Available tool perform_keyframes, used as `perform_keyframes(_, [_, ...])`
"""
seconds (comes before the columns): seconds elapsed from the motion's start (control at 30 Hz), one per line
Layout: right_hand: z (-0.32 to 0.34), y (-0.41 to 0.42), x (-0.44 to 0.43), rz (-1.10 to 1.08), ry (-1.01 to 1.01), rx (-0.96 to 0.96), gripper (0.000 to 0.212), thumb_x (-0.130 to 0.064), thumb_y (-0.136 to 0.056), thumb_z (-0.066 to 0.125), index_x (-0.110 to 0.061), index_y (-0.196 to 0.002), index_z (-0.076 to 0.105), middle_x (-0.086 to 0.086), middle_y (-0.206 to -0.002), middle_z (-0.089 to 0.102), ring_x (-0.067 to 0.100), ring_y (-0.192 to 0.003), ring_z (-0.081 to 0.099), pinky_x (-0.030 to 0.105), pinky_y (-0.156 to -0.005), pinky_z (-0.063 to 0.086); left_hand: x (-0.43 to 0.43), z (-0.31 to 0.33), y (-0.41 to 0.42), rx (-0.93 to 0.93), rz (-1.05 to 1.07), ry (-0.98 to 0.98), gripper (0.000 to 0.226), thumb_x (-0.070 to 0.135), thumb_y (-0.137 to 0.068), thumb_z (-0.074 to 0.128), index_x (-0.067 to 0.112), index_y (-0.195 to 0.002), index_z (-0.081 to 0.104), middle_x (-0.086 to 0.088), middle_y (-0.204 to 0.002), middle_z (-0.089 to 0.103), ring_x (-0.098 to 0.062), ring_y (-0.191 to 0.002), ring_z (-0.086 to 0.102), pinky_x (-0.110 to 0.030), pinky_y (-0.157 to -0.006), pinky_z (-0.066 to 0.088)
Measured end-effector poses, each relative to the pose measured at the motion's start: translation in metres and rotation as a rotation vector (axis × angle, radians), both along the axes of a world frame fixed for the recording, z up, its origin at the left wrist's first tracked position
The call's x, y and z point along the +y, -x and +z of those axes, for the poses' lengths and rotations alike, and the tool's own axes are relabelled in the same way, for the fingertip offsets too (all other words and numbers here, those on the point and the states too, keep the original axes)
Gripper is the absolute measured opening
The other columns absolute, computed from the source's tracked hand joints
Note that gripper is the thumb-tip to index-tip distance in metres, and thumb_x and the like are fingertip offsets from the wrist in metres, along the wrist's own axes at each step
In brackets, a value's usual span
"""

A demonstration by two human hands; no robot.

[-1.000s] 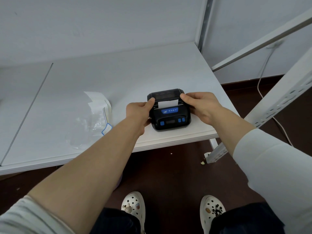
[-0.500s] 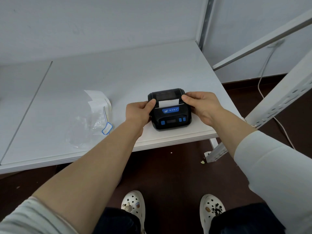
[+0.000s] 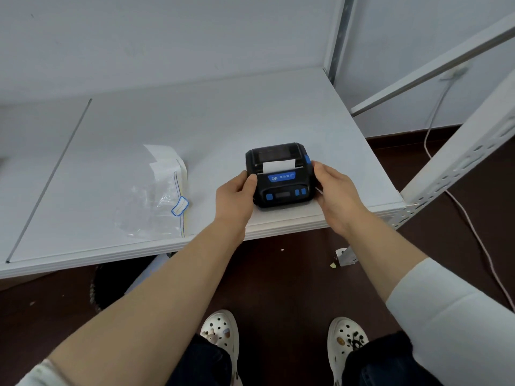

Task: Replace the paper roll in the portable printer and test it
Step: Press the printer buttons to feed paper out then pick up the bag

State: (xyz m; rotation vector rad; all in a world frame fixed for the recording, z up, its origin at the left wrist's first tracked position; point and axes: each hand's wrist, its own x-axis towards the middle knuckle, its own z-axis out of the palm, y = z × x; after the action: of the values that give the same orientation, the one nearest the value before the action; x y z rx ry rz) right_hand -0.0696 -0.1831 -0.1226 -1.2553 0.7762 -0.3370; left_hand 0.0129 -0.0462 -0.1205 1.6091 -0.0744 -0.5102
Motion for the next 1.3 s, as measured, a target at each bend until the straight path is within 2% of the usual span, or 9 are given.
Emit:
perform_keyframes(0.03, [0.0, -0.002, 0.002, -0.009, -0.014, 0.004, 0.027, -0.027, -0.097, 0.042, -0.021, -0.105, 0.067, -0.003, -0.106, 0.069, 0.015, -0.114, 0.058, 0.038, -0.11, 0.037, 0.0, -0.002, 0.001, -0.013, 0.008, 0.011, 0.021, 0.014, -0.095, 0.051, 0.019, -0.1, 0.071, 0.008, -0.088, 0.069, -0.014, -0.097, 0.062, -0.036, -0.102, 0.048])
perform_keyframes(0.1, [0.003, -0.007, 0.005, -0.028, -0.038, -0.007, 0.028, -0.026, -0.097, 0.041, -0.02, -0.095, 0.068, -0.001, -0.099, 0.069, 0.017, -0.113, 0.058, 0.04, -0.112, 0.035, -0.003, -0.002, -0.001, -0.02, 0.02, 0.014, 0.024, 0.014, -0.095, 0.052, 0.011, -0.11, 0.069, 0.002, -0.093, 0.071, -0.016, -0.099, 0.063, -0.038, -0.103, 0.048])
perform_keyframes(0.2, [0.006, -0.014, 0.004, -0.045, -0.057, -0.042, 0.031, -0.024, -0.097, 0.039, -0.022, -0.082, 0.066, -0.001, -0.089, 0.067, 0.017, -0.104, 0.058, 0.039, -0.111, 0.037, -0.009, -0.002, -0.005, -0.011, 0.033, 0.015, 0.027, 0.018, -0.095, 0.051, 0.01, -0.116, 0.067, -0.004, -0.108, 0.071, -0.017, -0.105, 0.064, -0.037, -0.104, 0.047])
perform_keyframes(0.3, [0.002, -0.015, 0.002, 0.001, -0.041, -0.048, 0.03, -0.027, -0.097, 0.039, -0.016, -0.092, 0.066, 0.006, -0.101, 0.068, 0.021, -0.112, 0.057, 0.039, -0.111, 0.036, -0.01, -0.006, -0.002, 0.017, 0.027, 0.062, 0.027, 0.019, -0.094, 0.049, 0.018, -0.113, 0.069, 0.0, -0.113, 0.07, -0.016, -0.113, 0.062, -0.035, -0.107, 0.044])
perform_keyframes(0.37, [-0.001, -0.014, 0.002, 0.033, -0.023, -0.056, 0.031, -0.028, -0.097, 0.038, -0.011, -0.101, 0.063, 0.004, -0.103, 0.066, 0.017, -0.109, 0.056, 0.04, -0.111, 0.035, -0.008, -0.009, 0.003, 0.048, -0.012, 0.14, 0.032, 0.016, -0.087, 0.051, 0.018, -0.115, 0.068, -0.001, -0.117, 0.068, -0.016, -0.116, 0.059, -0.035, -0.107, 0.042])
perform_keyframes(0.5, [-0.005, -0.014, 0.003, 0.045, -0.034, -0.104, 0.03, -0.031, -0.098, 0.038, -0.021, -0.098, 0.066, 0.0, -0.107, 0.066, 0.019, -0.119, 0.054, 0.04, -0.114, 0.032, -0.004, -0.01, 0.009, -0.055, -0.12, 0.158, 0.044, 0.011, -0.071, 0.053, 0.017, -0.113, 0.064, -0.004, -0.108, 0.069, -0.016, -0.104, 0.061, -0.033, -0.101, 0.047])
perform_keyframes(0.73, [-0.007, -0.014, 0.002, 0.006, -0.089, -0.106, 0.033, -0.033, -0.095, 0.044, -0.016, -0.116, 0.064, 0.004, -0.118, 0.066, 0.018, -0.12, 0.055, 0.039, -0.113, 0.033, -0.001, -0.017, 0.01, -0.182, -0.141, 0.083, 0.042, 0.004, -0.088, 0.056, 0.013, -0.13, 0.055, -0.006, -0.121, 0.067, -0.012, -0.11, 0.06, -0.02, -0.099, 0.046])
perform_keyframes(1.07, [-0.013, -0.014, 0.0, 0.023, -0.086, -0.094, 0.039, -0.039, -0.095, 0.044, -0.017, -0.123, 0.06, 0.004, -0.127, 0.062, 0.015, -0.125, 0.051, 0.039, -0.115, 0.03, -0.002, -0.029, 0.008, -0.377, -0.167, -0.054, 0.05, 0.027, -0.084, 0.052, 0.014, -0.133, 0.051, -0.003, -0.121, 0.066, -0.015, -0.116, 0.06, -0.038, -0.104, 0.046])
perform_keyframes(1.3, [-0.015, -0.014, -0.001, 0.045, -0.063, -0.063, 0.044, -0.047, -0.093, 0.041, -0.023, -0.126, 0.058, 0.002, -0.134, 0.057, 0.015, -0.131, 0.044, 0.042, -0.117, 0.025, -0.002, -0.034, 0.006, -0.425, -0.168, -0.091, 0.05, 0.029, -0.086, 0.051, 0.013, -0.134, 0.05, -0.004, -0.121, 0.066, -0.015, -0.115, 0.06, -0.041, -0.103, 0.046])
